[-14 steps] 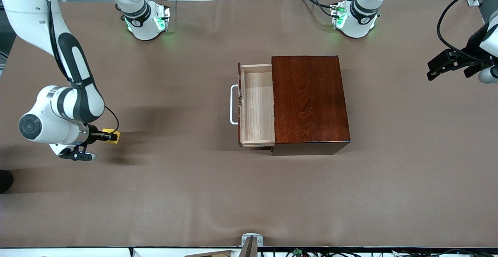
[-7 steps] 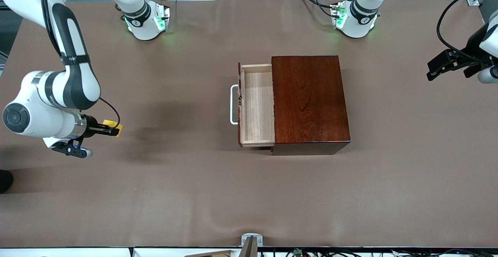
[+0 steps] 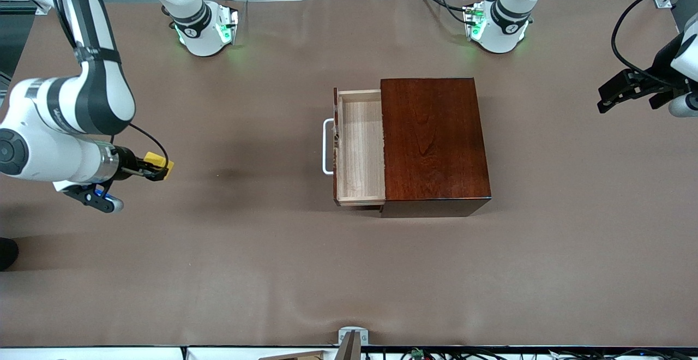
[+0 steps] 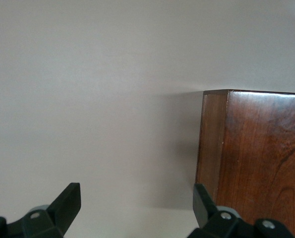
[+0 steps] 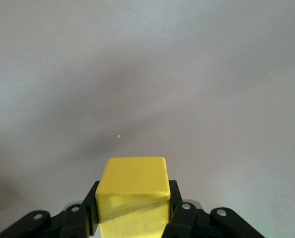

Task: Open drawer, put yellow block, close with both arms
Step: 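Carry the yellow cube with the right gripper over the open drawer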

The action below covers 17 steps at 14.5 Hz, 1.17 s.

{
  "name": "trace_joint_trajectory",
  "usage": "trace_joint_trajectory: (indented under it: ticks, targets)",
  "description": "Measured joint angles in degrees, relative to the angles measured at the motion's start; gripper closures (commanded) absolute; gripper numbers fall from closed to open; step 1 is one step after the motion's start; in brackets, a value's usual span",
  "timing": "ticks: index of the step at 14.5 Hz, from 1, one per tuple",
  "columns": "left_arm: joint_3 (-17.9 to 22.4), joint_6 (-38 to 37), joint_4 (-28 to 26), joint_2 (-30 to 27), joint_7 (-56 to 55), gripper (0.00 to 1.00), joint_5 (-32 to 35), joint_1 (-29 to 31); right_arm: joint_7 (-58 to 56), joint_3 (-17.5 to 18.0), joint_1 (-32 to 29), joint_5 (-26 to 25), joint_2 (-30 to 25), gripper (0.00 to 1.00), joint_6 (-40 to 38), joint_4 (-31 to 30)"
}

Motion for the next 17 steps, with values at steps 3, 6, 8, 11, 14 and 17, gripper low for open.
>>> trace_joint_trajectory:
  ticks: [3, 6, 8, 11, 14, 17]
  targets:
    - [-0.01, 0.04, 0.00, 0.00, 0.00, 0.00, 0.00, 0.00, 4.73, 0.02, 0.51, 1.29, -1.68, 1.00, -3.56, 1.21]
    - [-0.03, 0.07, 0.00, 0.00, 0.00, 0.00, 0.00, 0.00, 13.20, 0.15, 3.30, 1.98, -3.78, 1.00, -5.30, 1.41]
    - [-0.03, 0.08, -0.01, 0.00, 0.00, 0.00, 0.00, 0.00, 20.11, 0.25, 6.28, 3.40, -5.20, 1.00, -6.50, 1.52]
    - [0.00, 0.08, -0.01, 0.00, 0.00, 0.00, 0.00, 0.01, 29.17, 0.43, 10.02, 5.08, -6.58, 1.00, -7.07, 1.61]
    - [0.03, 0.27, 0.05, -0.01, 0.00, 0.00, 0.00, 0.02, 39.23, 0.47, 14.53, 6.74, -6.73, 1.00, -6.98, 2.26]
    - [0.08, 0.32, 0.13, -0.01, 0.00, 0.00, 0.00, 0.05, 50.53, 0.54, 20.02, 9.73, -6.71, 1.00, -5.23, 2.58]
